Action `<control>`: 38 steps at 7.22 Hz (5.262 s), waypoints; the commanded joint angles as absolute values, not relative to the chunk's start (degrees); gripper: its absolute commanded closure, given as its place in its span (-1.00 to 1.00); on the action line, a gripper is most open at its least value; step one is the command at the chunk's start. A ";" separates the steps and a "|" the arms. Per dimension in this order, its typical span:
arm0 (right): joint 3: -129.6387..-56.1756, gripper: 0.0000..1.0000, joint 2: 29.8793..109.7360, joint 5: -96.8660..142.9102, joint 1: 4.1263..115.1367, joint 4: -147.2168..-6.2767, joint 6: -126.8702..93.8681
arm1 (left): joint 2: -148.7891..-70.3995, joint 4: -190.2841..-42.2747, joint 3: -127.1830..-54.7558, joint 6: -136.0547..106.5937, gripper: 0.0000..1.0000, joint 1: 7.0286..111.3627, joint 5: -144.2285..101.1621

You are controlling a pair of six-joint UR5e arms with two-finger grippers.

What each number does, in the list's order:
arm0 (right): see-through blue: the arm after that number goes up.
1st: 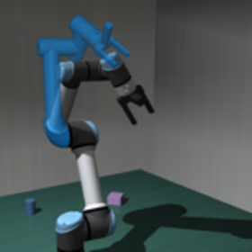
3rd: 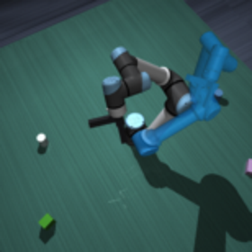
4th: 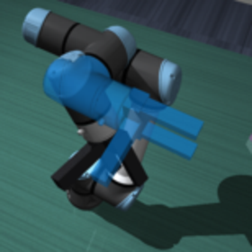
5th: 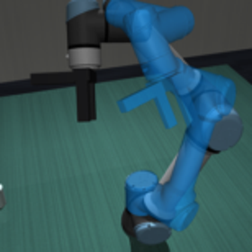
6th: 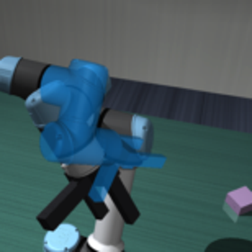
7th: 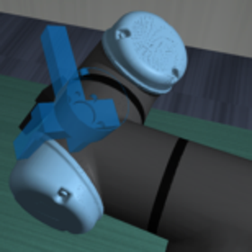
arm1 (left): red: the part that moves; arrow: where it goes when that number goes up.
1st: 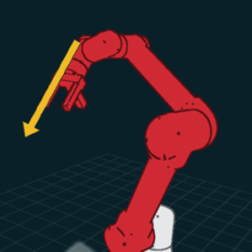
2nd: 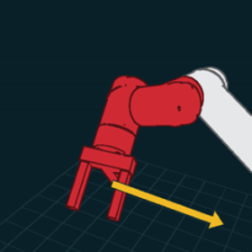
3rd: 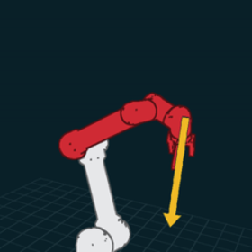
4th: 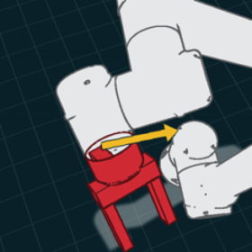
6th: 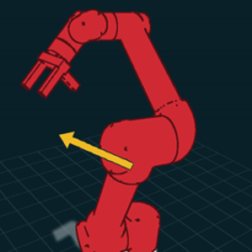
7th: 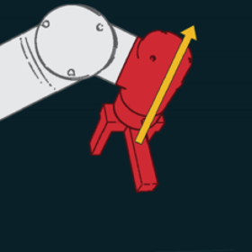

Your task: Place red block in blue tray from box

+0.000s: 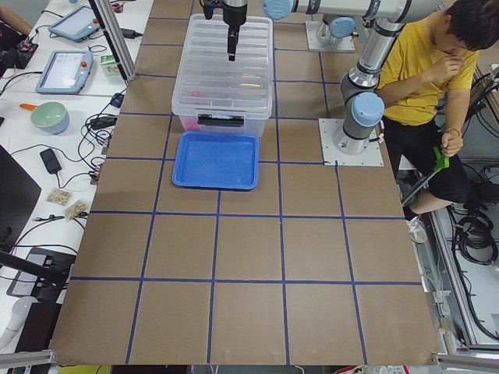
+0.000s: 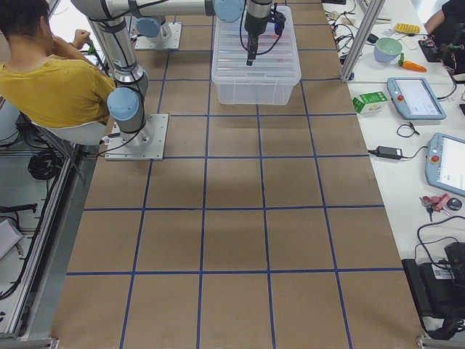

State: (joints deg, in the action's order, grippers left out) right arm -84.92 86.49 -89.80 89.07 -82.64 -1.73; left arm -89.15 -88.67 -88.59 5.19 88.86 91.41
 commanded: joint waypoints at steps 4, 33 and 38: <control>-84.99 -1.00 86.40 -89.56 89.21 -82.97 -1.85 | -89.21 -88.68 -88.59 5.19 -1.00 88.86 91.41; -86.05 -1.00 71.19 -92.55 77.79 -94.57 7.73 | -89.30 -88.68 -88.59 5.01 -1.00 88.95 91.41; -86.04 -1.00 71.19 -92.64 74.71 -94.66 13.45 | -89.38 -88.68 -88.59 5.01 -1.00 89.03 91.41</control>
